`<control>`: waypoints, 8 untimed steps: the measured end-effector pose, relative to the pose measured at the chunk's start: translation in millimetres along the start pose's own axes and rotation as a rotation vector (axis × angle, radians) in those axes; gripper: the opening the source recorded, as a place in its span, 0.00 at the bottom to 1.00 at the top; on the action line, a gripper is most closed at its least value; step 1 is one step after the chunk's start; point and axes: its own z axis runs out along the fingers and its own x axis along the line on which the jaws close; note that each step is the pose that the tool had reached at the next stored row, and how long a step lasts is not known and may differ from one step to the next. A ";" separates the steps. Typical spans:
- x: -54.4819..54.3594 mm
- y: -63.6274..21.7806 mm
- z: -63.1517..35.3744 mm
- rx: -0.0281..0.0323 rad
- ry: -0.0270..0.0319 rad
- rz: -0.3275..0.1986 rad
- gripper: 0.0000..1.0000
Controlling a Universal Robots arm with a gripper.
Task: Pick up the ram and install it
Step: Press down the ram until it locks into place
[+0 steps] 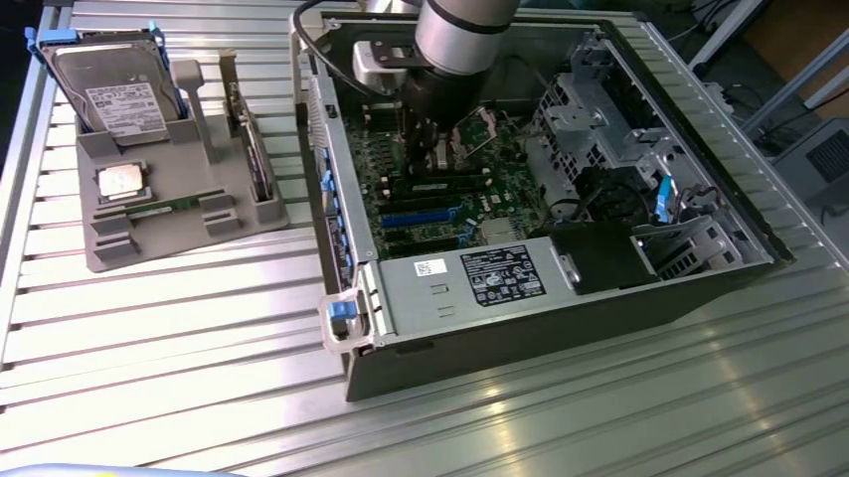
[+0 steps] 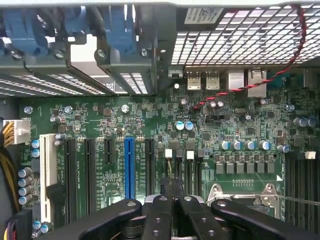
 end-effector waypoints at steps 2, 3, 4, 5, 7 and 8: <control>0.0 0.8 2.7 0.0000 0.0001 0.000 0.11; 0.0 1.0 3.9 -0.0001 0.0001 0.000 0.11; 0.0 1.3 6.3 -0.0002 0.0002 0.000 0.11; 0.1 1.5 8.9 -0.0003 0.0005 0.000 0.11; 0.1 1.5 13.4 -0.0003 0.0006 0.000 0.11; 0.0 1.4 13.8 -0.0001 0.0000 0.000 0.11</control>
